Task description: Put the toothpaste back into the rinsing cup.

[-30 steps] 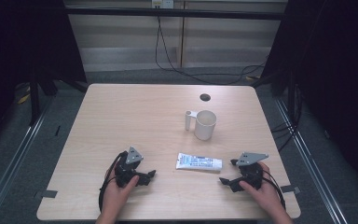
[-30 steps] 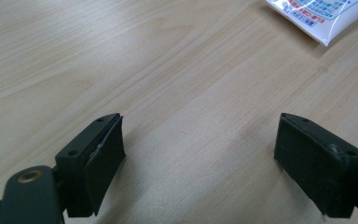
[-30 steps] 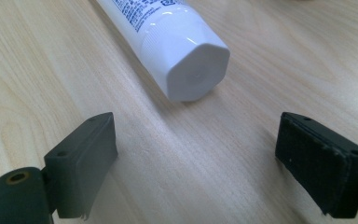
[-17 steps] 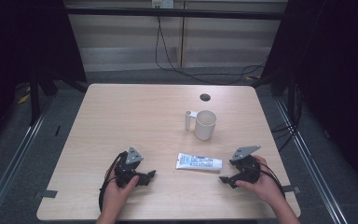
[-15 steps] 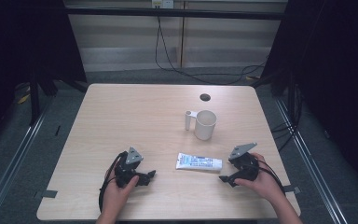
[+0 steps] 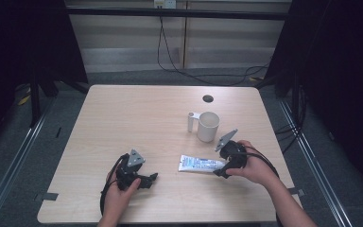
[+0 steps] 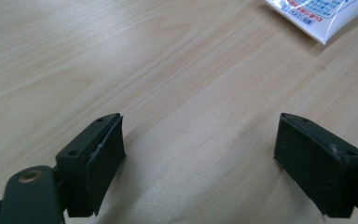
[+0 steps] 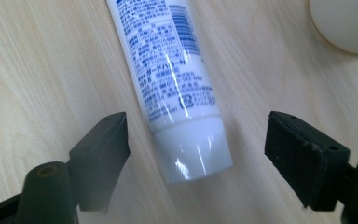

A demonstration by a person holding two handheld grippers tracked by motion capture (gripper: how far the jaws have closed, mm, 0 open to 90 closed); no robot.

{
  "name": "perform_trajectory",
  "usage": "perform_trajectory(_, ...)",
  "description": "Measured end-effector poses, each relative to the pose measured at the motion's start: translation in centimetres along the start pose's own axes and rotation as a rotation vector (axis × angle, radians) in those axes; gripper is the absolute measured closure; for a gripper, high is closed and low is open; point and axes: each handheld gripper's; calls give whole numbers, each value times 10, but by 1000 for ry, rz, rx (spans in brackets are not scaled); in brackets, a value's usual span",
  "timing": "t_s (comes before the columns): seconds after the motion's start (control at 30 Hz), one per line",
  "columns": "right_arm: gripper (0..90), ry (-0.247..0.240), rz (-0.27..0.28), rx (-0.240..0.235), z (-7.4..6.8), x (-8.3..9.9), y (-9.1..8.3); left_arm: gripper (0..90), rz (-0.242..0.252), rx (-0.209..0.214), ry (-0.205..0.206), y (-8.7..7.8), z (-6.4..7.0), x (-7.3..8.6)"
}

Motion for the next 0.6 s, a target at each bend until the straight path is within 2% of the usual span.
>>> perform_trajectory(0.03,227,-24,-32,-13,3,-7,3,158,-2,-2,0,0,0,0)
perform_trajectory(0.07,227,-24,-32,-13,3,-7,3,158,-2,-2,0,0,0,0)
perform_trajectory(0.1,227,-34,-57,-16,4,-13,6,158,-3,-1,0,0,0,0)
perform_trajectory(0.2,232,-61,-69,-33,6,-18,10,158,-3,-2,0,0,0,0)
perform_trajectory(0.33,266,-87,-84,-61,7,-35,16,158,-4,-1,1,0,0,0)
perform_trajectory(0.4,268,-86,-94,-60,7,-39,18,158,-4,-2,1,0,0,0)
perform_trajectory(0.6,271,-118,-172,-96,9,-54,29,158,-2,0,0,0,0,0)
Point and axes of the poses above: each handheld gripper's, and its own axes: y roughly forward along the jaws, x roughly out of its underside, z roughly to its right, and after that the axes turned 14 degrees about -y, right-handed
